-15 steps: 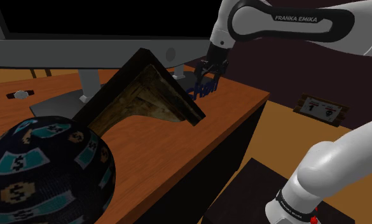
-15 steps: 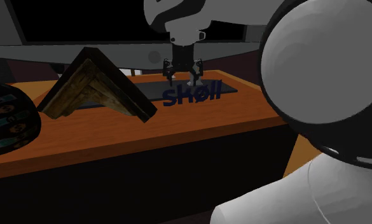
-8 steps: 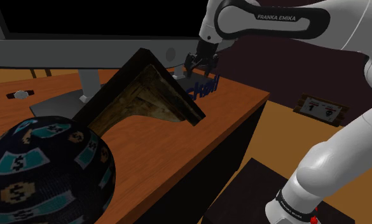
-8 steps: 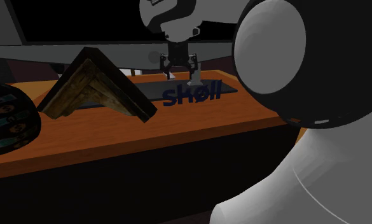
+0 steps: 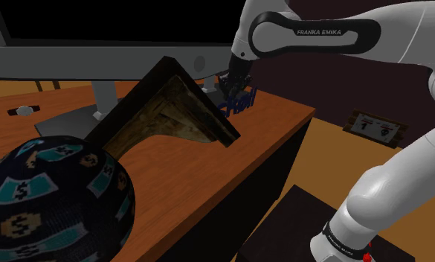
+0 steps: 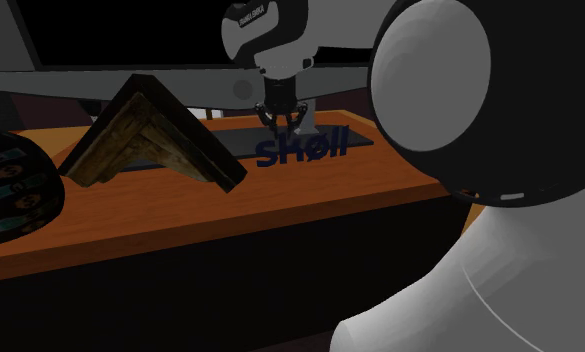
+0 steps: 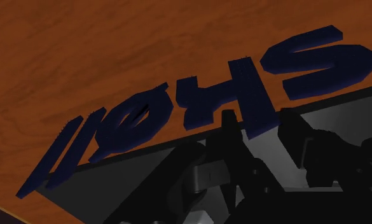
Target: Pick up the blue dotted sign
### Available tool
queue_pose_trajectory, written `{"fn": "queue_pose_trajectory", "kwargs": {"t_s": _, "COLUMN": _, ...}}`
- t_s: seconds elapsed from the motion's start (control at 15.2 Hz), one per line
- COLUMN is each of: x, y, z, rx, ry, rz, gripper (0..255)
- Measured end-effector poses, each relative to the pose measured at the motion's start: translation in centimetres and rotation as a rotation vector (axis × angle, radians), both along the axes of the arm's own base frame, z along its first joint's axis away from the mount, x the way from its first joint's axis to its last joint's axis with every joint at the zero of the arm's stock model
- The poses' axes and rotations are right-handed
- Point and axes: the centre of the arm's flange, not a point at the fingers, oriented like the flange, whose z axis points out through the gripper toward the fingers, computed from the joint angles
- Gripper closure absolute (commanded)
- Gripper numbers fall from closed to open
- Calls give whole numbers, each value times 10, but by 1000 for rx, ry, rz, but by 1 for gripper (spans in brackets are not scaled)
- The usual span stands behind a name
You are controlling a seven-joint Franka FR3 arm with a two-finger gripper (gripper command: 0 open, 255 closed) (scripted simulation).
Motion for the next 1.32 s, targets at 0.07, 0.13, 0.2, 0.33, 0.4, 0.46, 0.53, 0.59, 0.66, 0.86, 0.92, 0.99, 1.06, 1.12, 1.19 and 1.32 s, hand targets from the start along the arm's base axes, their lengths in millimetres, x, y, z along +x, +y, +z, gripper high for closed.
{"fn": "queue_pose_trajectory", "kwargs": {"t_s": 0.07, "x": 0, "y": 0, "z": 0, "rx": 0, "ry": -1, "rz": 0, "gripper": 255}}
{"fn": "queue_pose_trajectory", "kwargs": {"t_s": 0.13, "x": 0, "y": 0, "z": 0, "rx": 0, "ry": -1, "rz": 0, "gripper": 255}}
{"fn": "queue_pose_trajectory", "kwargs": {"t_s": 0.2, "x": 0, "y": 0, "z": 0, "rx": 0, "ry": -2, "rz": 0, "gripper": 255}}
{"fn": "queue_pose_trajectory", "kwargs": {"t_s": 0.33, "x": 0, "y": 0, "z": 0, "rx": 0, "ry": -2, "rz": 0, "gripper": 255}}
{"fn": "queue_pose_trajectory", "kwargs": {"t_s": 0.4, "x": 0, "y": 0, "z": 0, "rx": 0, "ry": -2, "rz": 0, "gripper": 255}}
{"fn": "queue_pose_trajectory", "kwargs": {"t_s": 0.46, "x": 0, "y": 0, "z": 0, "rx": 0, "ry": -2, "rz": 0, "gripper": 255}}
{"fn": "queue_pose_trajectory", "kwargs": {"t_s": 0.53, "x": 0, "y": 0, "z": 0, "rx": 0, "ry": -2, "rz": 0, "gripper": 255}}
{"fn": "queue_pose_trajectory", "kwargs": {"t_s": 0.59, "x": 1, "y": 1, "z": 3, "rx": 0, "ry": -1, "rz": 0, "gripper": 255}}
{"fn": "queue_pose_trajectory", "kwargs": {"t_s": 0.66, "x": 1, "y": 1, "z": 6, "rx": 0, "ry": -1, "rz": 0, "gripper": 255}}
{"fn": "queue_pose_trajectory", "kwargs": {"t_s": 0.86, "x": 1, "y": 0, "z": 22, "rx": 0, "ry": -1, "rz": 0, "gripper": 255}}
{"fn": "queue_pose_trajectory", "kwargs": {"t_s": 0.92, "x": 0, "y": 0, "z": 27, "rx": 0, "ry": 0, "rz": 0, "gripper": 255}}
{"fn": "queue_pose_trajectory", "kwargs": {"t_s": 0.99, "x": 0, "y": 0, "z": 30, "rx": 0, "ry": 0, "rz": 0, "gripper": 255}}
{"fn": "queue_pose_trajectory", "kwargs": {"t_s": 1.06, "x": 0, "y": -1, "z": 35, "rx": 0, "ry": 0, "rz": 0, "gripper": 255}}
{"fn": "queue_pose_trajectory", "kwargs": {"t_s": 1.12, "x": 1, "y": -1, "z": 40, "rx": 0, "ry": 0, "rz": 0, "gripper": 255}}
{"fn": "queue_pose_trajectory", "kwargs": {"t_s": 1.19, "x": 1, "y": -1, "z": 47, "rx": 0, "ry": 0, "rz": 0, "gripper": 255}}
{"fn": "queue_pose_trajectory", "kwargs": {"t_s": 1.32, "x": 1, "y": 0, "z": 57, "rx": 0, "ry": 0, "rz": 0, "gripper": 255}}
